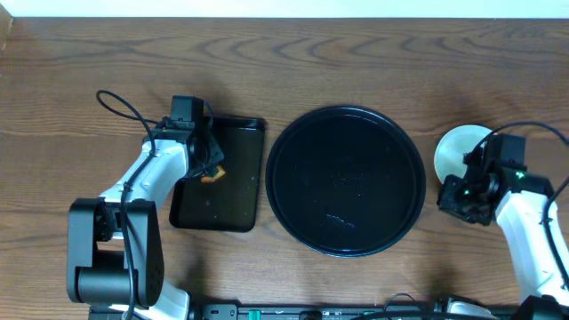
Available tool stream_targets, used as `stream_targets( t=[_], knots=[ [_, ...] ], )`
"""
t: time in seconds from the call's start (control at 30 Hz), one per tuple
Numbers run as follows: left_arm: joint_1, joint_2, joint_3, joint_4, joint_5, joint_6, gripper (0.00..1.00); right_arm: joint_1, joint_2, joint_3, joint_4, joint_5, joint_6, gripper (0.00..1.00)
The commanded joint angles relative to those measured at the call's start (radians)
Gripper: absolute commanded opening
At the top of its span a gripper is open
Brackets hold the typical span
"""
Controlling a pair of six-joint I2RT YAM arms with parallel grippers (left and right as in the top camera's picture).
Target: Clean dirty plates on tray and stack at the side
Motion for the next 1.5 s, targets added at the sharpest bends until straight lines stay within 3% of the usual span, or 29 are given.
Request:
stream_targets(
  t=[0.0, 0.23, 0.47, 0.97, 1.1, 1.47],
  knots=[
    [0.004, -0.007, 0.013, -0.018, 0.021, 0.012, 0.17, 0.008, -0.015, -0.057, 0.036, 0.003, 0.031, 0.22],
    [0.004, -0.007, 0.008, -0.024, 0.021, 0.02, 0.17, 0.008, -0.015, -0.174, 0.215, -0.008, 0.06, 0.22],
    [0.004, -0.007, 0.008, -0.024, 0.021, 0.02, 0.17, 0.008, -0.015, -0.235, 0.418, -0.169, 0.059, 0.22],
    [0.004, -0.007, 0.008, -0.025, 0.021, 0.019, 0.17, 0.012, -0.015, -0.235, 0.466, -0.31, 0.036, 0.23],
    [0.004, -0.007, 0.008, -0.025, 0.021, 0.019, 0.17, 0.011, -0.016, -0.235, 0.466, -0.248, 0.037, 0.22],
    [0.004, -0.007, 0.008, -0.027, 0.021, 0.019, 0.17, 0.011, -0.101, -0.167, 0.272, 0.11, 0.154, 0.01]
  ],
)
